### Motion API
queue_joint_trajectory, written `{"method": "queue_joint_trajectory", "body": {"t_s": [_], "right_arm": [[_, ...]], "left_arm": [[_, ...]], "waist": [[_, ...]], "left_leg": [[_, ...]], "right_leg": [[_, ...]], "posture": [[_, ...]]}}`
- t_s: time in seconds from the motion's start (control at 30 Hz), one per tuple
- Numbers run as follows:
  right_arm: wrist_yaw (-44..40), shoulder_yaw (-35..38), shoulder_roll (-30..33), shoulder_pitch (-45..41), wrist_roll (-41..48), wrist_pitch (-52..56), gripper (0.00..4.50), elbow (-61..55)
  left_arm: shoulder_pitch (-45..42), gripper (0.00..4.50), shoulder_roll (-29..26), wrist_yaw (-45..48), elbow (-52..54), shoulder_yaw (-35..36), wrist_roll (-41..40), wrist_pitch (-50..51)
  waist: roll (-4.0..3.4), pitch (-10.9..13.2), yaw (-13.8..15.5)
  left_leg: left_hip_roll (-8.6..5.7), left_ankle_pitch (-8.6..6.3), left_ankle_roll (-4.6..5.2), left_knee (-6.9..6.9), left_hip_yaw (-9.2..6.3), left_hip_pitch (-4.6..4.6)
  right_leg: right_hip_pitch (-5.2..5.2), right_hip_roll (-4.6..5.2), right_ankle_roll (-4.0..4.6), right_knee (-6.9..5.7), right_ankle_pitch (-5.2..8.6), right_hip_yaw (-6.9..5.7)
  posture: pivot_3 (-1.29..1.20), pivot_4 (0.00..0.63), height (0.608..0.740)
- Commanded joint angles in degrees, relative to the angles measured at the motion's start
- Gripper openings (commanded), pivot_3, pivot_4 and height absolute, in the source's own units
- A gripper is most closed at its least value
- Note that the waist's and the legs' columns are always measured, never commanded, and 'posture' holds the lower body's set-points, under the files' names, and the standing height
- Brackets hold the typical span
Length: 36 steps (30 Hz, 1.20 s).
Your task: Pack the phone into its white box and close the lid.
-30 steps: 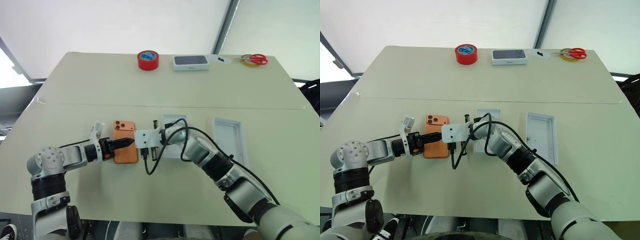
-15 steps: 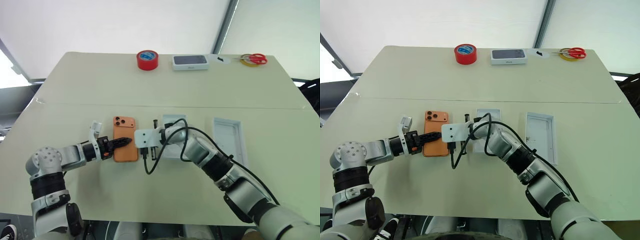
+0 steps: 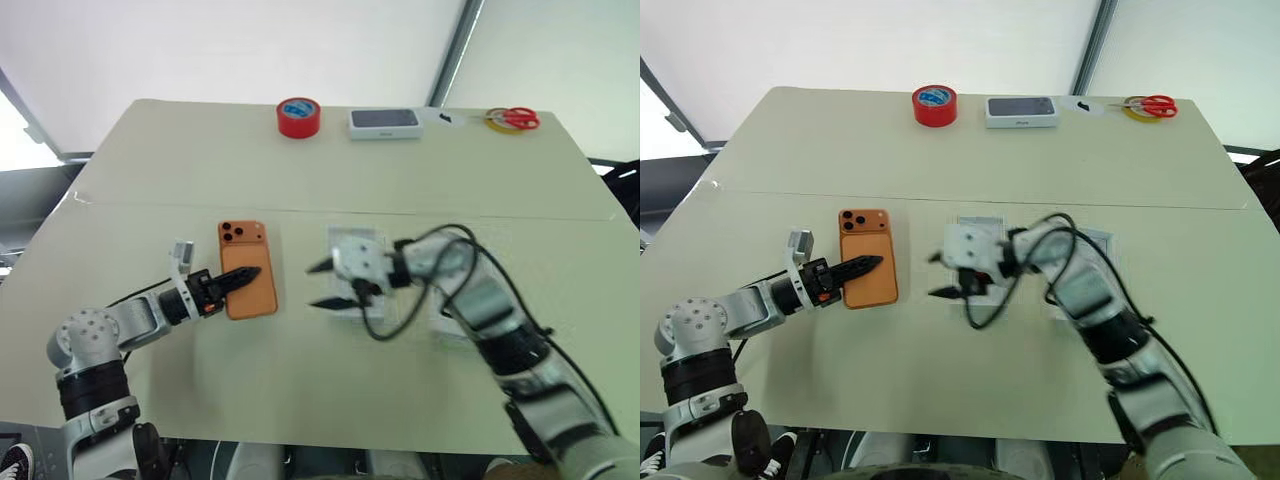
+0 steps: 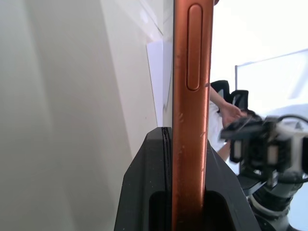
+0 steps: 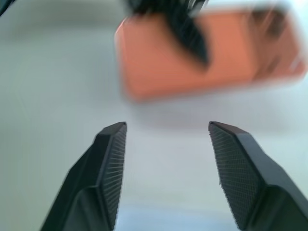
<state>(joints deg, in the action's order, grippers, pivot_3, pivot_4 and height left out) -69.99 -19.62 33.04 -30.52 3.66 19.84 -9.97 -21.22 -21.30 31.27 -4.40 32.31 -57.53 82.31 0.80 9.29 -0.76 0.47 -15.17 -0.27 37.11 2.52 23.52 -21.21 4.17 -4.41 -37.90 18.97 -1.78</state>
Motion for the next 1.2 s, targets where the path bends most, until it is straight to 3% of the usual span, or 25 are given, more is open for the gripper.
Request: {"method": "queue_joint_trajectory", "body": {"t_s": [0.03,0.27,0.67,0.77,0.8,1.2], "right_arm": [[0.7,2.2,4.7,5.0,-0.9,-5.3,2.87,-5.1],[4.0,3.0,6.6,10.6,-1.6,-8.3,2.87,-6.0],[7.6,1.7,5.8,11.9,-3.1,-8.4,2.87,-5.4],[7.6,2.0,5.7,12.0,-2.3,-8.4,2.04,-5.4],[7.7,2.4,5.6,12.0,-1.8,-8.6,1.55,-5.6],[6.8,0.0,6.2,12.3,-3.0,-9.2,1.55,-4.6]], "left_arm": [[-1.4,0.00,0.4,-0.2,1.4,1.3,-3.2,-1.0],[-2.0,0.00,0.7,-0.8,1.8,-0.4,-4.6,-1.1],[-3.3,0.00,0.3,-0.9,0.7,-2.0,-4.6,-1.5],[-3.2,0.00,0.3,-1.0,0.9,-2.2,-4.7,-1.3],[-3.2,0.00,0.2,-1.0,0.9,-2.2,-4.7,-1.1],[-2.8,0.00,0.4,-1.6,1.5,-1.8,-5.3,-1.3]], "waist": [[0.03,0.0,-0.2],[0.09,0.1,-0.1],[0.28,0.2,0.1],[0.29,0.2,0.1],[0.29,0.2,0.1],[0.32,0.3,0.1]], "left_leg": [[0.03,0.00,0.00,-0.01,0.00,0.00],[0.12,0.06,-0.07,-0.02,0.01,-0.01],[0.10,0.24,-0.38,0.06,0.01,-0.01],[0.10,0.25,-0.38,0.06,0.01,-0.01],[0.10,0.25,-0.38,0.06,0.01,-0.01],[0.10,0.25,-0.38,0.08,0.01,-0.01]], "right_leg": [[0.00,-0.02,0.00,0.00,0.00,0.00],[-0.02,-0.10,0.01,-0.01,0.01,0.00],[0.06,-0.09,0.00,0.02,0.00,-0.01],[0.06,-0.10,0.00,0.01,0.00,-0.01],[0.06,-0.10,0.00,0.01,0.00,-0.01],[0.07,-0.11,0.00,0.00,0.00,-0.02]], "posture": [[0.00,0.150,0.740],[0.00,0.150,0.740],[0.00,0.150,0.740],[0.00,0.150,0.740],[0.00,0.150,0.740],[0.00,0.150,0.740]]}}
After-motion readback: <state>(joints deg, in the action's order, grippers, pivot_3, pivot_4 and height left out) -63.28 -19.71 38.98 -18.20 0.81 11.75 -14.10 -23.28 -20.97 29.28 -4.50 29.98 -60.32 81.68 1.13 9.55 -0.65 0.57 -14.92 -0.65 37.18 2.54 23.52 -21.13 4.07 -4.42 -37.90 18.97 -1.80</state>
